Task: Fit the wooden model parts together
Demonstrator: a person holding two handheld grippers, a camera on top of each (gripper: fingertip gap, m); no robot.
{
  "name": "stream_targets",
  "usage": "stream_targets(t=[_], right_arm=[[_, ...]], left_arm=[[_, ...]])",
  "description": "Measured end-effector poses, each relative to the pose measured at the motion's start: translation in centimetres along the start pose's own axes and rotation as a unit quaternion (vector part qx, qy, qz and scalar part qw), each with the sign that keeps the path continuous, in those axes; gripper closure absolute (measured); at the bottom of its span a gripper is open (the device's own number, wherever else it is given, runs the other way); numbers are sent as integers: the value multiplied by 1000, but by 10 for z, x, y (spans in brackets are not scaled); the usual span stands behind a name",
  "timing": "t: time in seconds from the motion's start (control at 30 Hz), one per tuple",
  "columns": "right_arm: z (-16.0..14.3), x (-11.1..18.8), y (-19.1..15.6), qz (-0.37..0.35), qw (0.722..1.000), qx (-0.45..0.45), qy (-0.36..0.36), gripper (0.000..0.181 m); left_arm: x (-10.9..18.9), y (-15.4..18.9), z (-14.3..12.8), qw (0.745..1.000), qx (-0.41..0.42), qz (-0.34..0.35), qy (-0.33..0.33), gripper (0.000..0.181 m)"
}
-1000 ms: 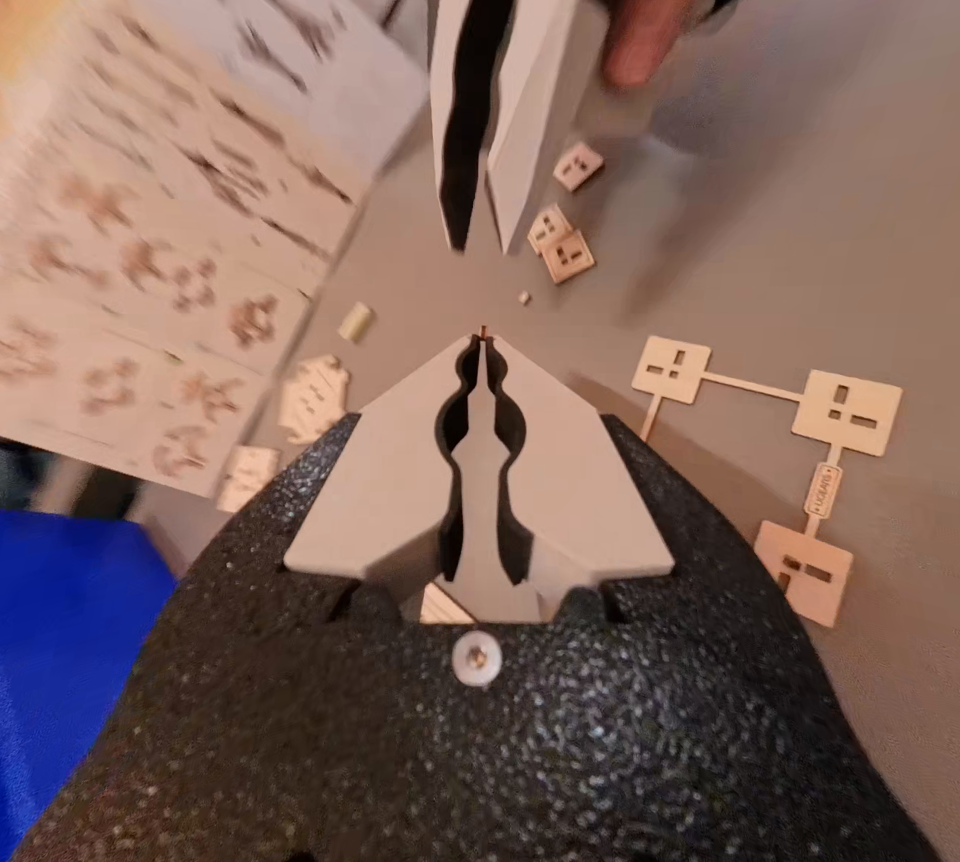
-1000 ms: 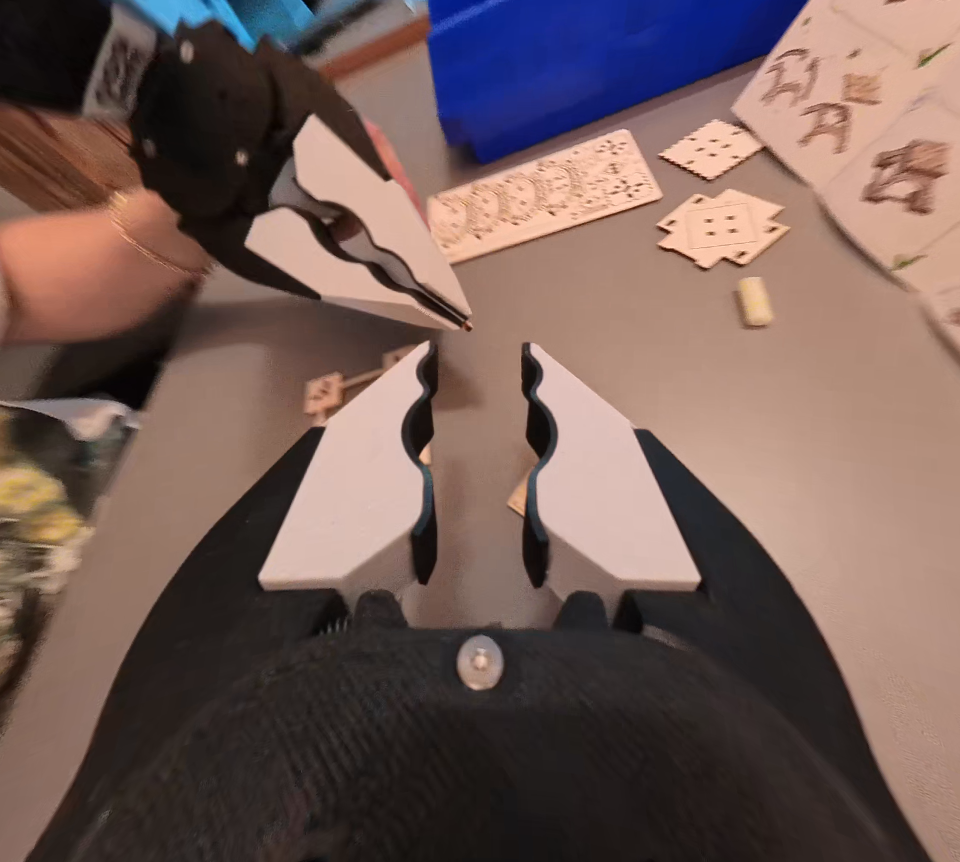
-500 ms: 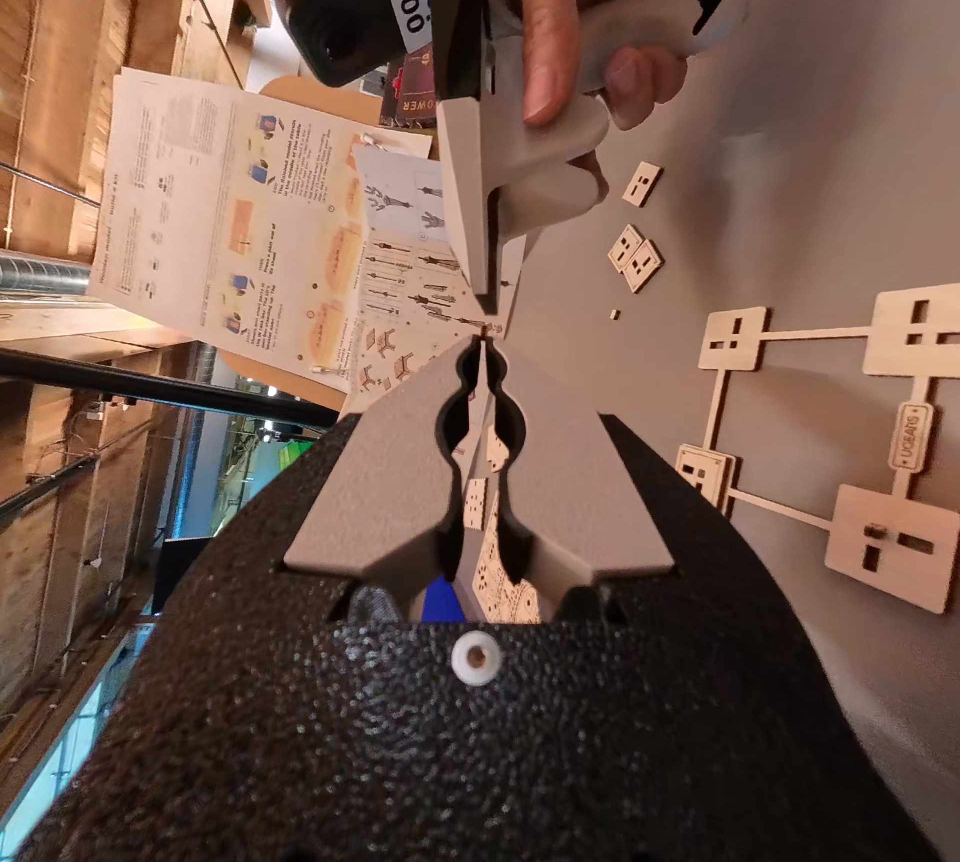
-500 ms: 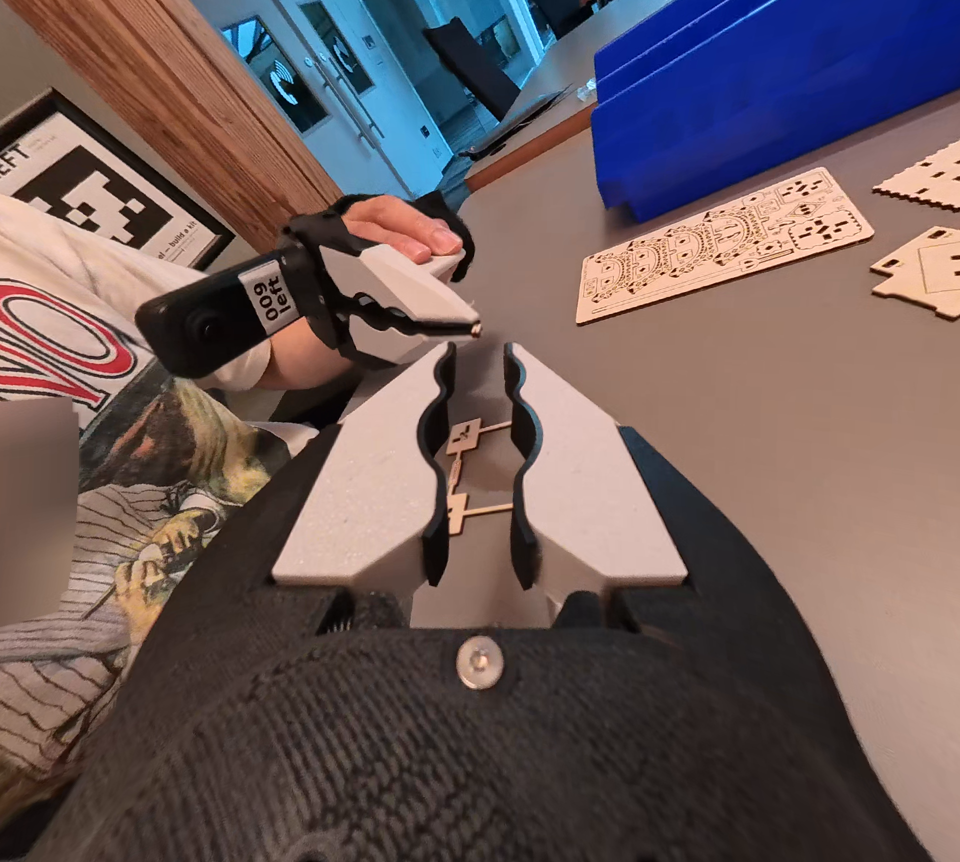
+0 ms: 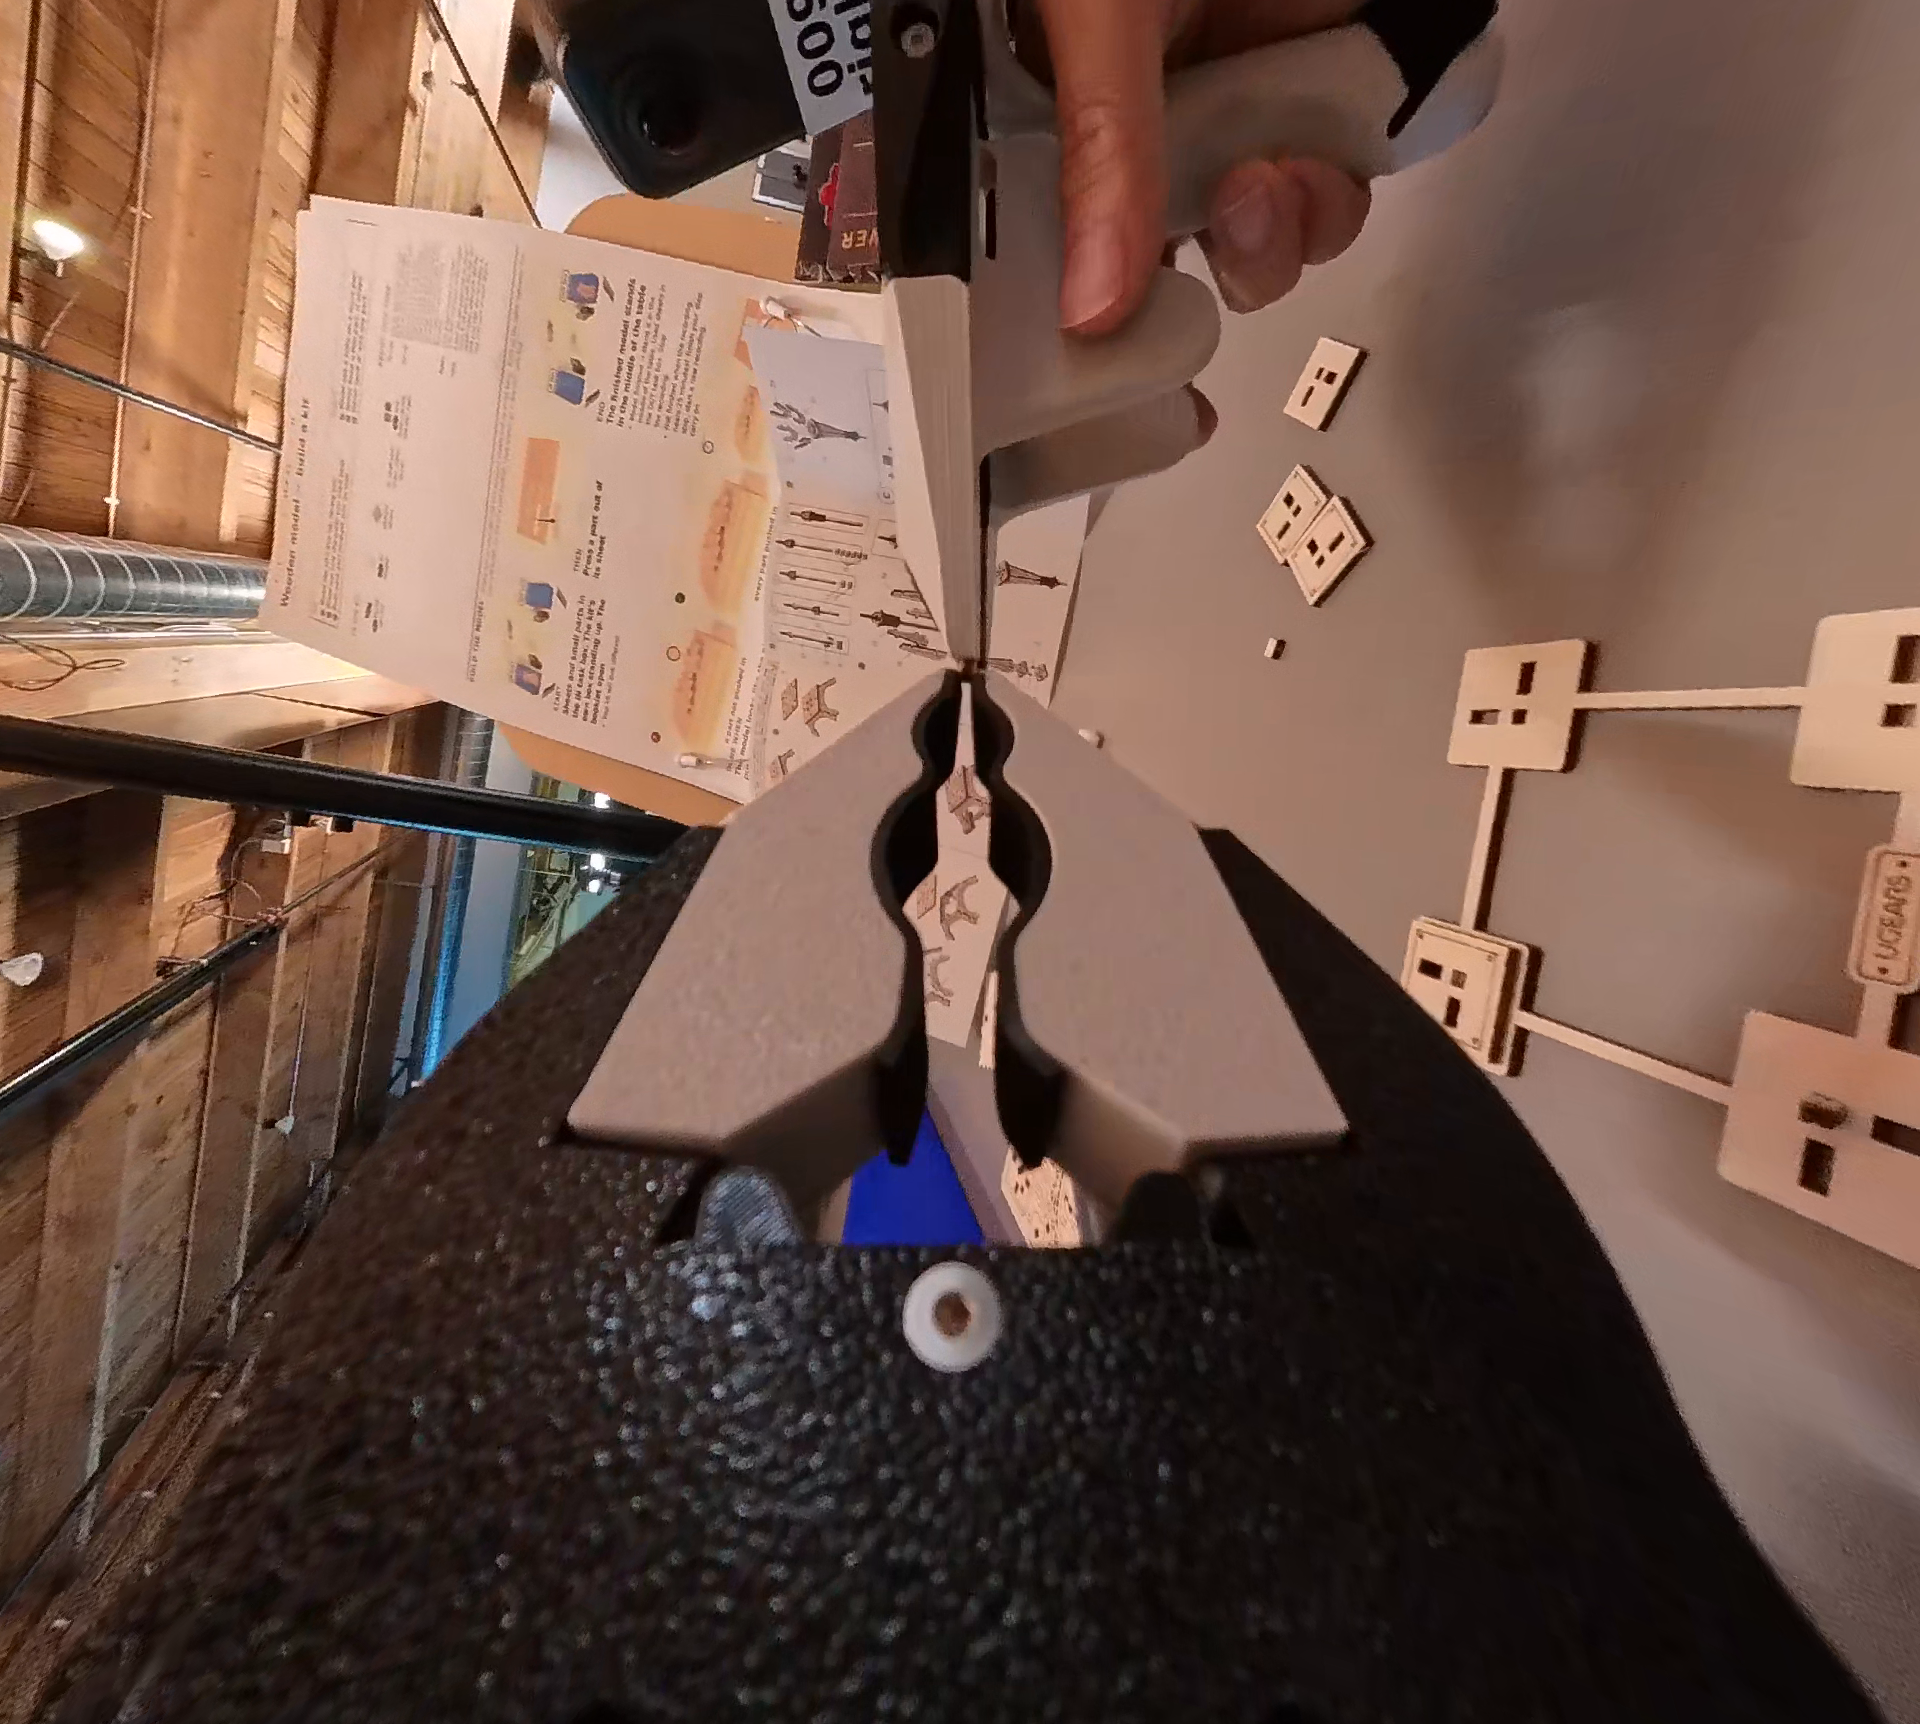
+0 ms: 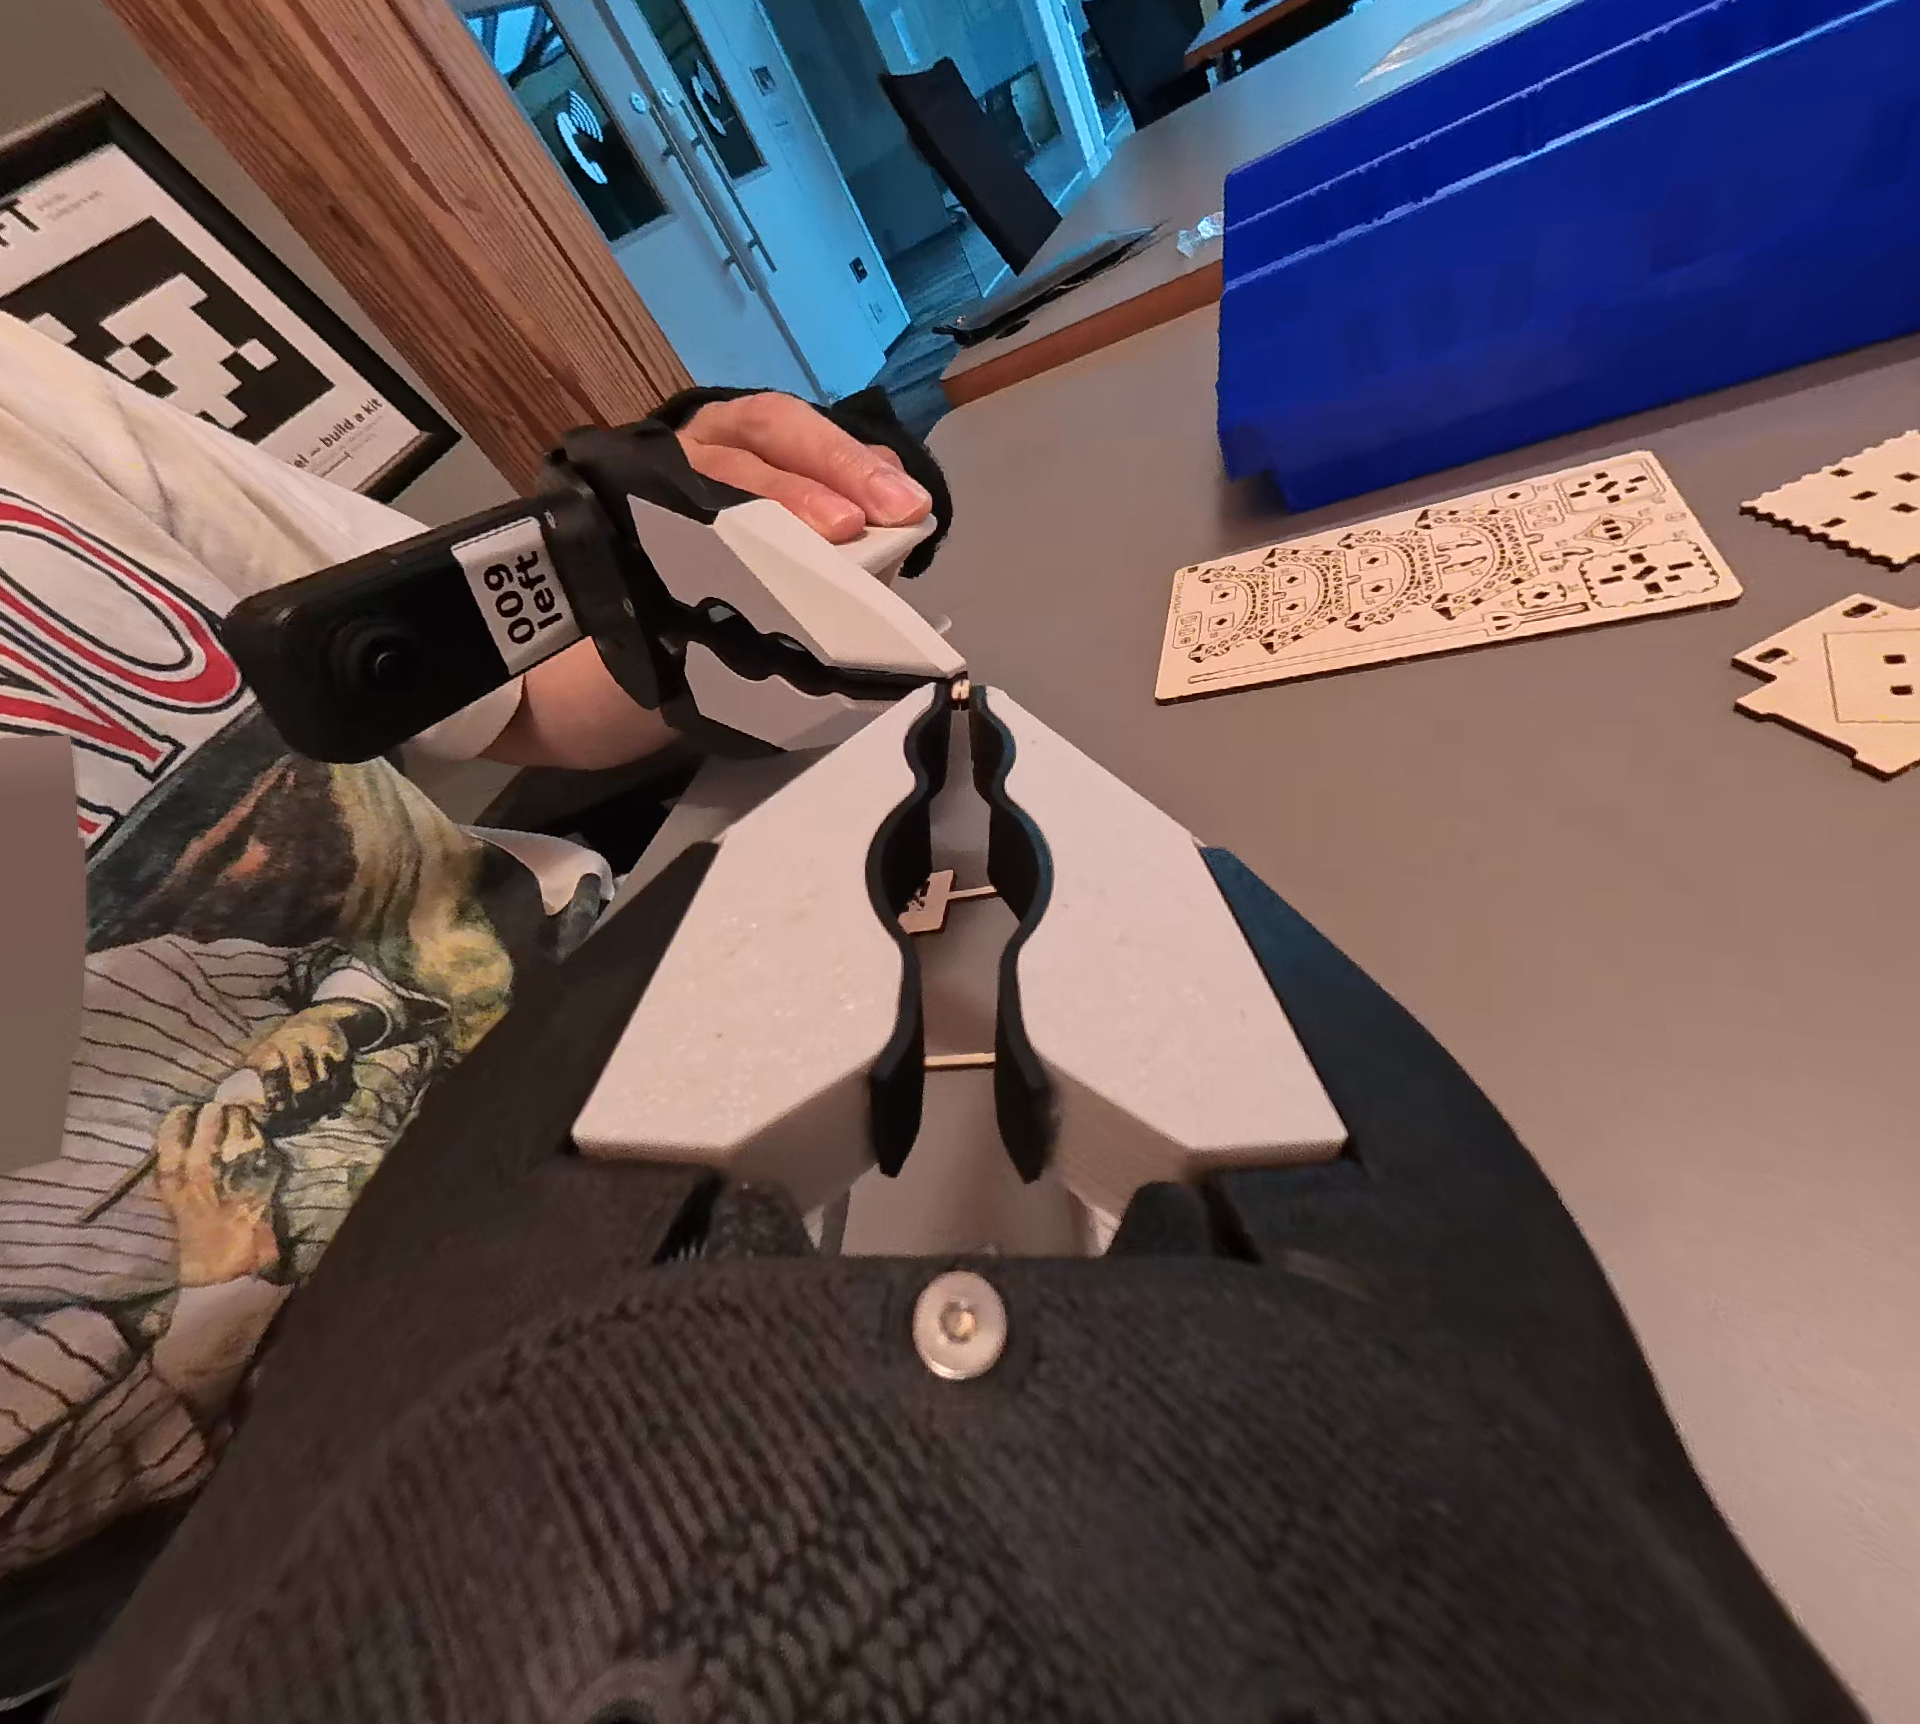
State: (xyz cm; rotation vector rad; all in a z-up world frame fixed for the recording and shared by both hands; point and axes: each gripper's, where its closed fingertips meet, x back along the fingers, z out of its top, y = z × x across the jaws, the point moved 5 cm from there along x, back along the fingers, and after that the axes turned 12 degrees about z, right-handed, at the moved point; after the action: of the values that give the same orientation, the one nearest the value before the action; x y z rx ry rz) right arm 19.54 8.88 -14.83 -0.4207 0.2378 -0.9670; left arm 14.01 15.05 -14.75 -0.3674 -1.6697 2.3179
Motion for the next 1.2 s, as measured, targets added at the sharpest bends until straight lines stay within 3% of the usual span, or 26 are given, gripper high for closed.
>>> stream_targets(t=[0.1, 0.3, 0.63, 1.03, 1.2], right_arm=[[2, 1, -3, 23, 1000, 2, 13, 180], [9, 7, -14, 120, 988, -31, 92, 180], [11, 0, -27, 195, 973, -59, 104, 180], [7, -6, -26, 202, 971, -80, 95, 176], [4, 3, -14, 101, 993, -30, 50, 167]], left_arm=[[1, -4, 4, 1000, 6, 11, 17, 181], [6, -22, 9, 994, 96, 7, 56, 179], [14, -33, 18, 986, 118, -44, 109, 173], [18, -32, 21, 982, 126, -93, 101, 181], [18, -41, 12, 978, 159, -114, 65, 181]])
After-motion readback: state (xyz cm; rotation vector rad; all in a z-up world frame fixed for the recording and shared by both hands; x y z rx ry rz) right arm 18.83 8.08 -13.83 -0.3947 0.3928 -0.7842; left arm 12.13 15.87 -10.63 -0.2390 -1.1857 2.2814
